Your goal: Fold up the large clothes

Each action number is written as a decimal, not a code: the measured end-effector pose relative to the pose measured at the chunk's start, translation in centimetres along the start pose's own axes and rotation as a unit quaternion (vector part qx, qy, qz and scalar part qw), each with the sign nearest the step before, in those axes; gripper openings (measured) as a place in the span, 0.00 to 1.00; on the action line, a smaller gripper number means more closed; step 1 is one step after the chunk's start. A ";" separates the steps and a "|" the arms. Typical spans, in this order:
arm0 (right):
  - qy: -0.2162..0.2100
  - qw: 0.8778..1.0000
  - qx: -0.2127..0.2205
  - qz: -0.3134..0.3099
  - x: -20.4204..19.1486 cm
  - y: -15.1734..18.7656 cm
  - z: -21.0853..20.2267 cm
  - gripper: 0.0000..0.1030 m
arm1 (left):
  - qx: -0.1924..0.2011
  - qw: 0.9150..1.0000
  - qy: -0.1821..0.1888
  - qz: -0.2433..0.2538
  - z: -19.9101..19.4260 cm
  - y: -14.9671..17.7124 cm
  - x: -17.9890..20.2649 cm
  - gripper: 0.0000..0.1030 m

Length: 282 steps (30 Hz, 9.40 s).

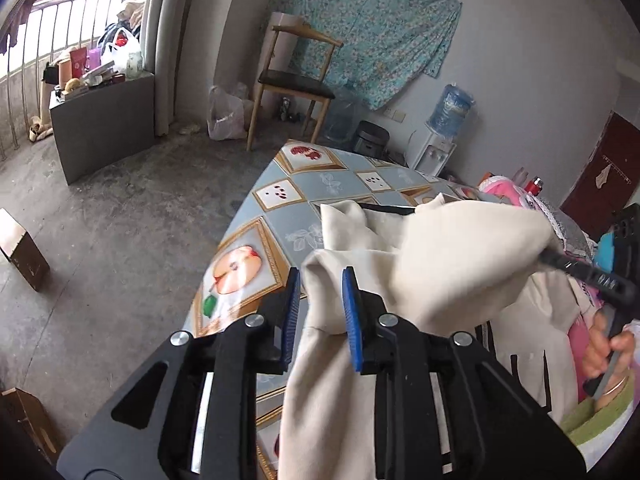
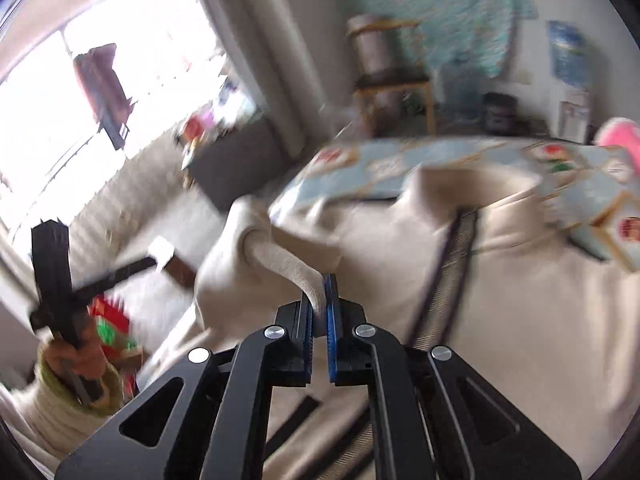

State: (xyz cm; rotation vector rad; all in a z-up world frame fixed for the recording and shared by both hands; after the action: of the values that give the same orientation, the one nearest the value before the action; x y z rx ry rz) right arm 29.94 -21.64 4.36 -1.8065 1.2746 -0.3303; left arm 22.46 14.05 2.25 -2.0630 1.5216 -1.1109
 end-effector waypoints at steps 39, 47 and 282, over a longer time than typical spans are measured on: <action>0.203 0.964 -0.156 0.068 9.3 7.0 -4.9 0.08 | -0.124 0.974 -0.101 0.161 8.9 7.6 2.6 0.46; 0.231 0.942 -0.204 0.135 13.6 12.9 -4.3 0.18 | -0.129 0.972 -0.101 0.169 8.3 7.8 2.3 0.45; 0.205 0.955 -0.140 0.162 2.8 29.5 -18.3 0.50 | -0.237 0.969 0.066 0.032 -5.2 22.2 -5.6 0.21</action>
State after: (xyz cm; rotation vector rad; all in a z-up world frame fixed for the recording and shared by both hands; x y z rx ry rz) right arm 0.86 -35.83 -8.54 -1.7718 1.9648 -0.3660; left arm 3.54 11.98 -11.48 -2.2463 2.0715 -0.9422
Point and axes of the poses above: each gripper's, at about its wrist camera, not at the fingertips, and z roughly the way its jaws point, x to its right, y to its underside, the point moved 3 cm from there along z, roughly the way its jaws point, and after that the axes turned 8 degrees about -z, right-handed, at the moved point
